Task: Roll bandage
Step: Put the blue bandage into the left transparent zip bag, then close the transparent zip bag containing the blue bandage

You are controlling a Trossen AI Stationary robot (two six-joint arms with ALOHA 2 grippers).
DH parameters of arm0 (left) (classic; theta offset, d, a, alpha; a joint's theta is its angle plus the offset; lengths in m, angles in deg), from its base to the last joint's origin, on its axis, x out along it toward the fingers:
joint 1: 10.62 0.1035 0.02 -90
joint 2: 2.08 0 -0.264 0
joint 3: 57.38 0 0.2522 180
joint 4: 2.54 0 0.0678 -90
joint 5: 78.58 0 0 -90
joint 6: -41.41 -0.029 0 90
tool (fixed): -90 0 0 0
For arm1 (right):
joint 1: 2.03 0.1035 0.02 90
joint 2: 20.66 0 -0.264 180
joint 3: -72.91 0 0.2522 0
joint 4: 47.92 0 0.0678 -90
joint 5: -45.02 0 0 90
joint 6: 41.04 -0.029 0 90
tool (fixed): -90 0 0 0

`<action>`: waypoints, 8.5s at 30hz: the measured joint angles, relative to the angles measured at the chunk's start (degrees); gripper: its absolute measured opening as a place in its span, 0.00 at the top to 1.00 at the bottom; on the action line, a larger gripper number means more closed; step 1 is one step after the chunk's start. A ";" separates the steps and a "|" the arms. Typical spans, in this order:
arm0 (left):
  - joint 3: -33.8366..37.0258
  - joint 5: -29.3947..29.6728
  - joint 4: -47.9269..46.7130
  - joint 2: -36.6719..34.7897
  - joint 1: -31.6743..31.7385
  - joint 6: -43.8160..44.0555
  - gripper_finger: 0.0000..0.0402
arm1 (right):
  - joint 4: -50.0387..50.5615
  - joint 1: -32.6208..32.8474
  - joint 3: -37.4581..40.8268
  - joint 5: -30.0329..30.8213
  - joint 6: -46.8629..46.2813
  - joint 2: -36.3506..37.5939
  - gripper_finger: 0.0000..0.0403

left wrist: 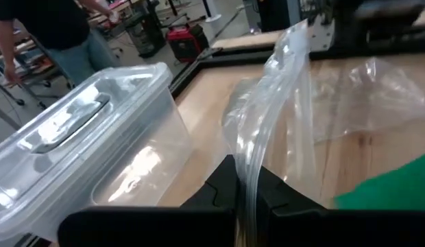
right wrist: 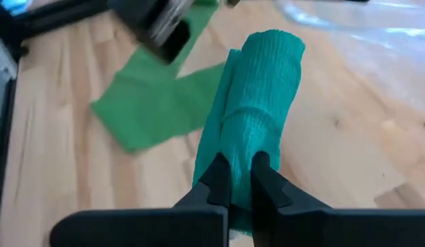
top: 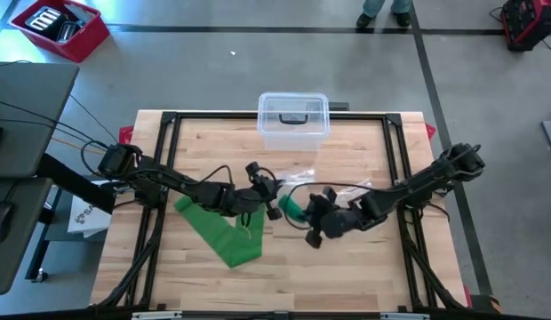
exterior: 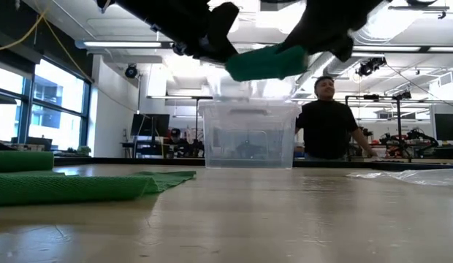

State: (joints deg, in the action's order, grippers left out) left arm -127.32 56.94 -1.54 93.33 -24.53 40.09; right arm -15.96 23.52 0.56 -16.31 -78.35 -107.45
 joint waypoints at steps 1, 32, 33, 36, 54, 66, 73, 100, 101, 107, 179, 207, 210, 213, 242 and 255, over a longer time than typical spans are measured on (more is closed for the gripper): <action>0.00 0.00 -0.62 0.00 0.00 0.04 1.00 | 1.11 0.96 -0.49 0.38 -0.02 -0.01 0.98; 0.00 -1.69 4.48 0.00 -1.27 -4.38 1.00 | 5.26 -1.87 -1.64 6.33 1.55 0.21 0.98; 0.00 -1.75 4.50 0.00 -1.27 -4.43 1.00 | 3.99 -1.87 -1.64 6.07 3.15 0.21 0.98; -0.02 -1.78 4.31 0.39 -1.27 -4.49 1.00 | 3.76 -1.19 -2.15 4.89 6.41 0.18 0.98; 0.20 -3.28 0.79 1.18 -1.81 -2.99 1.00 | 9.83 -2.68 -4.28 10.00 -6.28 -3.73 0.98; 0.10 -4.99 1.95 1.05 -2.06 -2.91 1.00 | 10.97 -3.51 -4.13 10.70 -15.26 -5.74 0.98; -0.17 -7.78 2.93 1.05 -2.50 -2.82 1.00 | 16.62 -4.29 -4.27 13.28 -24.34 -5.50 0.98; -0.09 -17.47 3.47 0.63 -2.58 6.12 1.00 | 2.12 -1.53 -4.35 21.69 -3.84 -5.48 0.94; -0.07 -18.08 3.41 0.10 -2.58 6.88 1.00 | 1.21 -1.18 -4.35 22.11 -2.87 -5.48 0.93; -0.07 -18.60 2.91 -3.62 -2.60 8.81 1.00 | -4.20 -0.40 -4.35 21.96 0.60 -5.45 0.81; -0.02 -51.87 -9.58 -4.35 9.06 16.55 1.00 | -9.17 13.50 -7.04 31.38 17.05 -3.89 1.00; 0.00 -49.58 -10.61 -4.35 3.88 14.73 1.00 | 10.77 9.95 -9.85 14.33 10.56 -10.66 0.96; 0.00 -47.09 -10.82 -4.35 3.76 11.31 0.96 | 12.46 10.17 -11.18 14.20 8.64 -10.68 0.96; 0.00 -44.17 -10.57 -4.35 4.40 7.51 0.87 | 16.06 9.33 -13.88 10.28 6.23 -10.66 0.98; -0.04 -19.32 5.71 0.57 -4.83 -18.45 0.58 | 26.89 3.69 -22.23 8.20 9.40 -10.63 1.00; -0.04 -22.40 6.08 0.57 -4.94 -17.03 0.95 | 26.44 6.27 -22.23 11.36 11.45 -10.63 0.98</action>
State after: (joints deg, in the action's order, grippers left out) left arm -127.36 34.55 4.54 93.90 -29.47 23.06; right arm 10.48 29.79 -21.66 -4.95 -66.91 -118.08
